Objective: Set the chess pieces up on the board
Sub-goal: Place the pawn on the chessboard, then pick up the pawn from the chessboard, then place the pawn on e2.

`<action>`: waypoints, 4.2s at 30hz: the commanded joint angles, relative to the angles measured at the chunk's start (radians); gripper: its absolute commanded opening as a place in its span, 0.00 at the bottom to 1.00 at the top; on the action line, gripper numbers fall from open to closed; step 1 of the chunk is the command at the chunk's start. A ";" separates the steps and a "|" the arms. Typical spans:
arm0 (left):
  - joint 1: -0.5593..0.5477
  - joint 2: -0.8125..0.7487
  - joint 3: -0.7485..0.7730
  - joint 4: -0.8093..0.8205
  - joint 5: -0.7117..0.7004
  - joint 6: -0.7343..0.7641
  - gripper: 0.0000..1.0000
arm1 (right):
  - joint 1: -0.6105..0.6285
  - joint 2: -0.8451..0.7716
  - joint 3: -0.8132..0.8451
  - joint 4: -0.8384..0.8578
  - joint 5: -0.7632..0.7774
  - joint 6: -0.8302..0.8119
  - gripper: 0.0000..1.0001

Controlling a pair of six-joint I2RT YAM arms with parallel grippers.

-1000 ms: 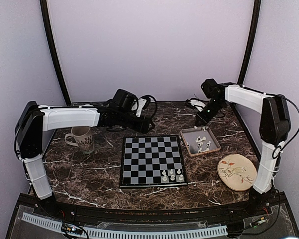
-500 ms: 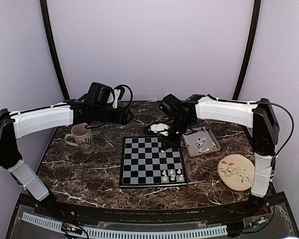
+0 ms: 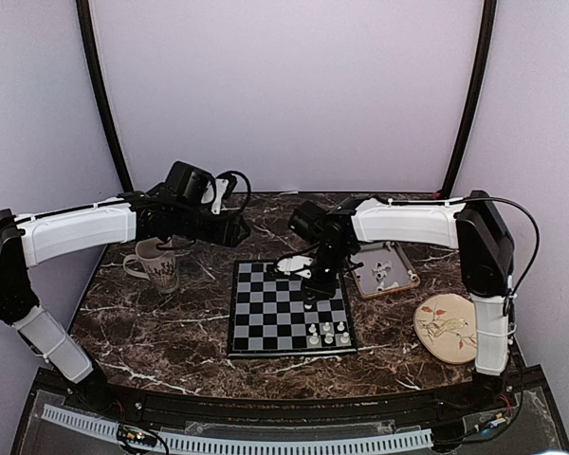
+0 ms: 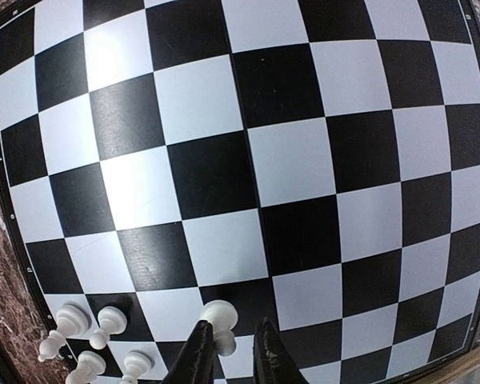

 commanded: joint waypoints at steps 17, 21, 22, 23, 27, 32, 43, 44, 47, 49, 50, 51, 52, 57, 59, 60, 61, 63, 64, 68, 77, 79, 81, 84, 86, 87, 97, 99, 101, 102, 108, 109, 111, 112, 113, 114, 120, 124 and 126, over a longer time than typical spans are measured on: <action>-0.172 0.273 0.335 -0.372 0.181 0.285 0.59 | -0.348 -0.641 -0.581 0.300 -0.234 0.046 0.27; -0.221 0.375 0.432 -0.441 0.189 0.322 0.57 | -0.461 -0.756 -0.717 0.421 -0.317 0.082 0.26; -0.231 0.399 0.452 -0.451 0.190 0.325 0.57 | -0.484 -0.769 -0.720 0.425 -0.314 0.085 0.26; -0.237 0.421 0.476 -0.459 0.192 0.325 0.57 | -0.507 -0.779 -0.722 0.433 -0.310 0.094 0.25; -0.265 0.515 0.573 -0.498 0.199 0.327 0.56 | -0.549 -0.786 -0.734 0.462 -0.282 0.111 0.26; -0.286 0.607 0.685 -0.544 0.177 0.329 0.53 | -0.550 -0.762 -0.730 0.453 -0.268 0.099 0.27; -0.306 0.685 0.718 -0.580 0.197 0.331 0.47 | -0.551 -0.731 -0.729 0.448 -0.240 0.083 0.27; -0.307 0.688 0.718 -0.583 0.203 0.332 0.46 | -0.551 -0.730 -0.729 0.448 -0.241 0.082 0.27; -0.314 0.691 0.720 -0.590 0.227 0.332 0.46 | -0.551 -0.722 -0.730 0.446 -0.241 0.078 0.27; -0.319 0.691 0.716 -0.592 0.237 0.330 0.46 | -0.551 -0.716 -0.728 0.442 -0.241 0.075 0.27; -0.321 0.691 0.715 -0.591 0.238 0.330 0.46 | -0.551 -0.712 -0.727 0.442 -0.241 0.075 0.27; -0.322 0.693 0.712 -0.592 0.237 0.331 0.45 | -0.551 -0.710 -0.727 0.440 -0.239 0.074 0.27; -0.323 0.694 0.712 -0.592 0.236 0.330 0.44 | -0.551 -0.709 -0.727 0.440 -0.240 0.073 0.27; -0.325 0.697 0.707 -0.601 0.227 0.330 0.36 | -0.551 -0.702 -0.726 0.436 -0.242 0.071 0.27; -0.325 0.697 0.707 -0.603 0.228 0.330 0.32 | -0.551 -0.701 -0.725 0.436 -0.242 0.071 0.27; -0.325 0.698 0.708 -0.606 0.228 0.329 0.30 | -0.550 -0.699 -0.725 0.435 -0.242 0.070 0.27; -0.325 0.697 0.708 -0.607 0.228 0.329 0.27 | -0.550 -0.698 -0.725 0.433 -0.242 0.070 0.27; -0.326 0.698 0.709 -0.611 0.226 0.329 0.24 | -0.550 -0.698 -0.723 0.433 -0.242 0.068 0.27; -0.326 0.698 0.710 -0.613 0.224 0.328 0.23 | -0.551 -0.698 -0.724 0.433 -0.241 0.069 0.27; -0.327 0.699 0.707 -0.616 0.220 0.326 0.20 | -0.551 -0.693 -0.724 0.432 -0.241 0.067 0.27; -0.327 0.705 0.710 -0.606 0.212 0.317 0.14 | -0.551 -0.690 -0.724 0.429 -0.235 0.064 0.27; -0.327 0.704 0.714 -0.605 0.211 0.314 0.11 | -0.551 -0.690 -0.724 0.428 -0.233 0.063 0.27; -0.327 0.704 0.720 -0.611 0.212 0.312 0.08 | -0.551 -0.689 -0.724 0.429 -0.233 0.062 0.27; -0.327 0.702 0.740 -0.645 0.212 0.309 0.04 | -0.551 -0.686 -0.723 0.427 -0.233 0.061 0.27; -0.328 0.682 0.743 -0.666 0.208 0.310 0.03 | -0.551 -0.685 -0.723 0.427 -0.233 0.060 0.27; -0.328 0.668 0.736 -0.672 0.205 0.310 0.03 | -0.551 -0.685 -0.722 0.427 -0.232 0.060 0.27; -0.347 0.522 0.576 -0.718 0.205 0.339 0.03 | -0.550 -0.683 -0.724 0.427 -0.225 0.053 0.27; -0.355 0.512 0.549 -0.707 0.222 0.341 0.03 | -0.551 -0.679 -0.722 0.427 -0.223 0.054 0.27; -0.362 0.511 0.533 -0.696 0.221 0.337 0.03 | -0.550 -0.675 -0.721 0.425 -0.221 0.053 0.27; -0.366 0.512 0.526 -0.685 0.220 0.337 0.03 | -0.551 -0.674 -0.721 0.425 -0.220 0.053 0.27; -0.371 0.518 0.504 -0.613 0.233 0.325 0.03 | -0.551 -0.672 -0.722 0.423 -0.214 0.050 0.27; -0.371 0.522 0.504 -0.610 0.230 0.325 0.03 | -0.551 -0.671 -0.722 0.423 -0.212 0.050 0.27; -0.371 0.528 0.504 -0.603 0.215 0.322 0.03 | -0.551 -0.673 -0.723 0.423 -0.209 0.049 0.27; -0.371 0.530 0.503 -0.598 0.211 0.324 0.03 | -0.550 -0.674 -0.724 0.423 -0.208 0.049 0.27; -0.371 0.530 0.502 -0.596 0.208 0.324 0.03 | -0.551 -0.673 -0.724 0.424 -0.206 0.048 0.27; -0.371 0.533 0.504 -0.593 0.207 0.323 0.03 | -0.551 -0.673 -0.725 0.424 -0.204 0.047 0.27; -0.371 0.543 0.507 -0.585 0.205 0.319 0.04 | -0.551 -0.669 -0.724 0.422 -0.201 0.043 0.27; -0.371 0.550 0.504 -0.586 0.206 0.319 0.04 | -0.551 -0.670 -0.726 0.422 -0.201 0.041 0.27; -0.371 0.554 0.504 -0.587 0.207 0.319 0.04 | -0.550 -0.668 -0.725 0.420 -0.201 0.041 0.27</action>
